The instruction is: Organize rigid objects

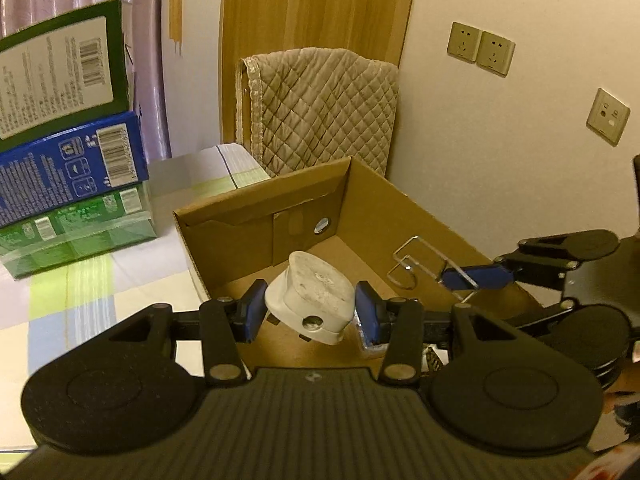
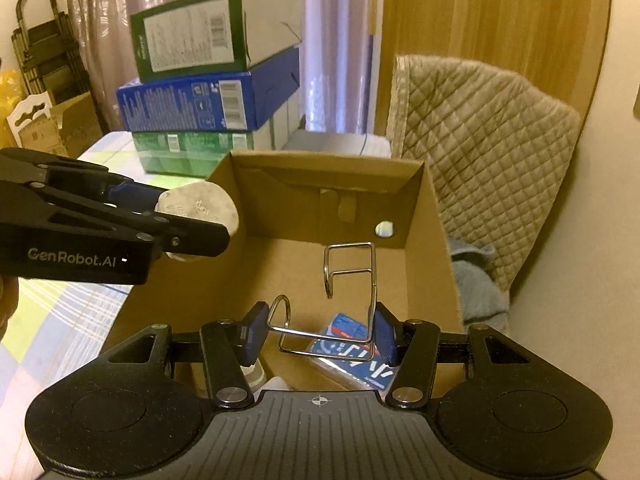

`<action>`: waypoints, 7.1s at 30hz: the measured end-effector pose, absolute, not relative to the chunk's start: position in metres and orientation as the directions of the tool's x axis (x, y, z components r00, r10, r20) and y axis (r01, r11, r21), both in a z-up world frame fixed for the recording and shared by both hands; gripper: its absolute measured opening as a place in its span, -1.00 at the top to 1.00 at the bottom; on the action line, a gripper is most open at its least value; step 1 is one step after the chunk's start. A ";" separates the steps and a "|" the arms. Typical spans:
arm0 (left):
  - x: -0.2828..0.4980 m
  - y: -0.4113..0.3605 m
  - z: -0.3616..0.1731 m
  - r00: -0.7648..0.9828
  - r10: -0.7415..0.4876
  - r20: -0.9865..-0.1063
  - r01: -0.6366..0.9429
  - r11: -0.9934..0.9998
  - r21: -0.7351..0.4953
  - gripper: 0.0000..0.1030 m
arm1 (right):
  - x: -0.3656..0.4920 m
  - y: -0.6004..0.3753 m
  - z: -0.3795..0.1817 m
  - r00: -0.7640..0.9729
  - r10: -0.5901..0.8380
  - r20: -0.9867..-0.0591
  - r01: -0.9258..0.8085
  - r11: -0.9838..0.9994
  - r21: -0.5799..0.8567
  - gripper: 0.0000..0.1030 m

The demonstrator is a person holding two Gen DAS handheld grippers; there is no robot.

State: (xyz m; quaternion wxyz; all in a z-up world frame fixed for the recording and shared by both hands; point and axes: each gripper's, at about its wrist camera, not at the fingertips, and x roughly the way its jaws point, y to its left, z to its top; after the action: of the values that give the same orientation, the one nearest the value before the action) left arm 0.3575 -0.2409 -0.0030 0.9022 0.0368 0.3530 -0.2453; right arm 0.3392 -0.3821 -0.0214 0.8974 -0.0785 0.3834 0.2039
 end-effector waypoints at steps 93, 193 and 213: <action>0.096 -0.147 0.085 0.789 -0.223 -0.572 0.160 0.974 -0.159 -0.88 | 0.110 -0.380 0.088 0.713 0.324 -0.622 -0.304 0.942 0.144 -0.55; -0.027 -0.165 0.037 0.746 -0.194 -0.637 0.112 0.980 -0.167 -0.89 | -0.026 -0.385 0.047 0.736 0.220 -0.640 -0.193 0.975 0.114 -0.55; -0.028 -0.167 0.038 0.745 -0.196 -0.637 0.115 0.979 -0.167 -0.89 | -0.025 -0.388 0.047 0.735 0.219 -0.642 -0.190 0.975 0.115 -0.55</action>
State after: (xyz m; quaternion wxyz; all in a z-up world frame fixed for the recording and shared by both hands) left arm -0.0280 -0.1670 0.0377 0.9323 -0.0585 0.3471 -0.0832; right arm -0.0251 -0.3882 0.0469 0.9311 0.0207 0.3471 0.1100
